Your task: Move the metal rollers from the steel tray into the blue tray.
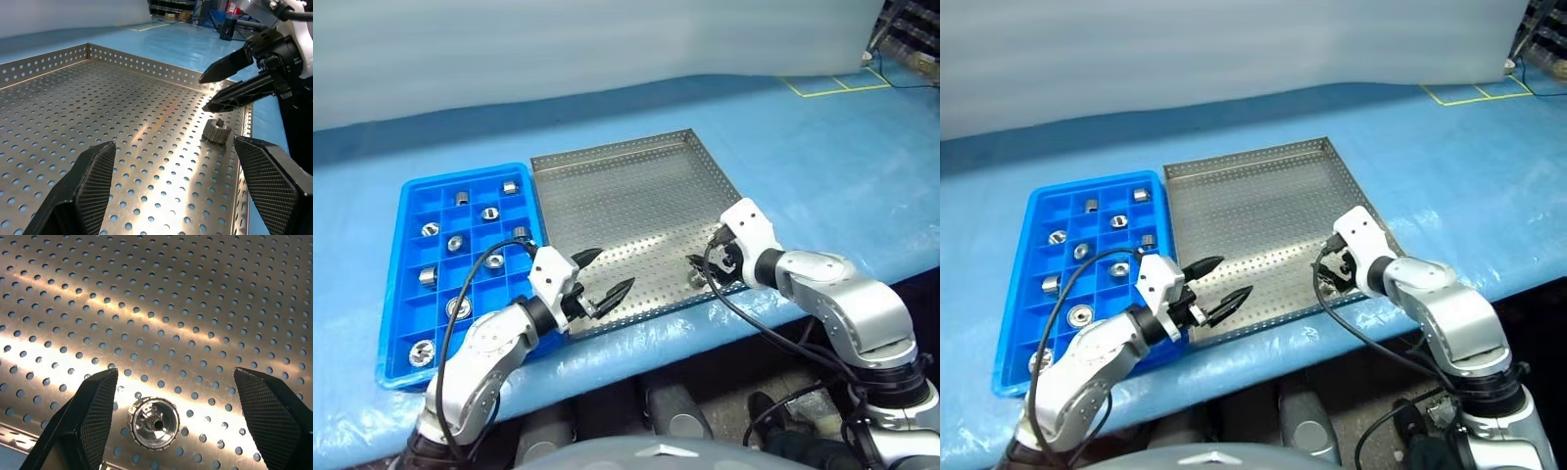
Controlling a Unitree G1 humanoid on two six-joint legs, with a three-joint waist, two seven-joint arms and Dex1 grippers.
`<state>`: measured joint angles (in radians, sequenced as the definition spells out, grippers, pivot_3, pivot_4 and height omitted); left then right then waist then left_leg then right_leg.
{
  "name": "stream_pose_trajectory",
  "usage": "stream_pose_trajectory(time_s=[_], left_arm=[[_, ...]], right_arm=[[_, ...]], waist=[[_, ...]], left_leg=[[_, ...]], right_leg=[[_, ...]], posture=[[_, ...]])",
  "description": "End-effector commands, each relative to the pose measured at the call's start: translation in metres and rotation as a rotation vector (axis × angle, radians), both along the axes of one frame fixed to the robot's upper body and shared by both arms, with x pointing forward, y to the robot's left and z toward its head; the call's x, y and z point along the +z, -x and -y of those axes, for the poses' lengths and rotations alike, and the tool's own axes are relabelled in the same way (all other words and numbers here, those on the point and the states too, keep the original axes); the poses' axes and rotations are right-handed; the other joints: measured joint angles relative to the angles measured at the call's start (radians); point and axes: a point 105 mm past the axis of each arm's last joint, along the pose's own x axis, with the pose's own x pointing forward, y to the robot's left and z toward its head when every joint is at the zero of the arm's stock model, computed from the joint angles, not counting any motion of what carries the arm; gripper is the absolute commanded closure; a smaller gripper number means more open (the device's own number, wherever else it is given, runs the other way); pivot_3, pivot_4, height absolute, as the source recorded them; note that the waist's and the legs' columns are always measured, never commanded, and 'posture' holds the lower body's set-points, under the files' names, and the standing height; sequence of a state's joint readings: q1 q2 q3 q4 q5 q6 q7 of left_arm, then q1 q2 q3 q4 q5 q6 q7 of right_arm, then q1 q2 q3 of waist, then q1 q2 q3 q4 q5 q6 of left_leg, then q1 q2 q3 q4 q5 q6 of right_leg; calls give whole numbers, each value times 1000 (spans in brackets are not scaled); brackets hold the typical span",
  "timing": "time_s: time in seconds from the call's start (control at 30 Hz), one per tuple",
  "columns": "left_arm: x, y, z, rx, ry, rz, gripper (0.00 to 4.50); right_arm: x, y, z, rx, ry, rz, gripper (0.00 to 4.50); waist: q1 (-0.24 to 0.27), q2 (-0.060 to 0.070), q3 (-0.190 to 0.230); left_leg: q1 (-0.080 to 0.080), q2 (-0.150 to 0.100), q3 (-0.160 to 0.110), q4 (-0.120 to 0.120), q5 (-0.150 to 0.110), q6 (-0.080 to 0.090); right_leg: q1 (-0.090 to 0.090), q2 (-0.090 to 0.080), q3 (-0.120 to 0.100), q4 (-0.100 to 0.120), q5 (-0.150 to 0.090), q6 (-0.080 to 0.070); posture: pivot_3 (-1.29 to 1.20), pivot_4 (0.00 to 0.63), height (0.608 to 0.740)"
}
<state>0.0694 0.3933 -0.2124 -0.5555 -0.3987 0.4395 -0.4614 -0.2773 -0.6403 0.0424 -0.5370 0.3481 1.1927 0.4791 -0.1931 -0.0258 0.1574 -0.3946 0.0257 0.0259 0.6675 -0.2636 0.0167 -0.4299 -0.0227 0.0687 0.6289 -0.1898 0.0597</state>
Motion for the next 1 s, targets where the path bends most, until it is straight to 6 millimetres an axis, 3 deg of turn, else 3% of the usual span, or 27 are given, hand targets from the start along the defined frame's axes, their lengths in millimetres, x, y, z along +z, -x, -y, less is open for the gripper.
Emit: stream_pose_trajectory(time_s=[0.03,0.23,0.53,0.63,0.8,0.9,1.0], left_arm=[[7,-1,6,-22,8,49,325],[6,-4,6,-10,7,53,325],[5,-5,2,22,0,51,325],[4,-5,-2,44,-8,53,289],[3,-5,-12,88,-23,51,289],[3,-7,-20,127,-39,53,289],[12,-10,-38,212,-28,72,289]], right_arm=[[-3,4,-1,-3,-19,-26,523],[-19,2,-9,-20,-89,-92,523],[-42,-7,-17,-27,-103,-158,523],[-43,-9,-17,-18,-93,-160,1146],[-32,-17,-22,-22,-110,-105,2704],[-25,-21,-27,-21,-120,-67,2704],[1,-30,-46,36,-170,73,2704]], waist=[[-16,0,0],[-55,0,0],[-61,0,0],[-61,0,0],[-47,0,0],[-45,0,0],[-41,0,0]], left_leg=[[0,0,-1,0,0,0],[0,0,-3,0,0,0],[0,0,-4,0,0,0],[1,0,-4,0,0,0],[0,0,-4,0,0,0],[0,0,-4,0,0,0],[0,0,-3,0,0,0]], right_leg=[[0,0,0,0,0,0],[0,0,1,0,1,1],[1,0,1,0,1,2],[1,0,1,0,1,2],[1,0,1,0,1,2],[0,0,2,0,1,2],[0,1,2,0,1,3]], posture=[[-286,150,740],[-273,150,740],[-239,150,740],[-223,150,740],[-203,150,740],[-193,150,740],[-182,150,740]])
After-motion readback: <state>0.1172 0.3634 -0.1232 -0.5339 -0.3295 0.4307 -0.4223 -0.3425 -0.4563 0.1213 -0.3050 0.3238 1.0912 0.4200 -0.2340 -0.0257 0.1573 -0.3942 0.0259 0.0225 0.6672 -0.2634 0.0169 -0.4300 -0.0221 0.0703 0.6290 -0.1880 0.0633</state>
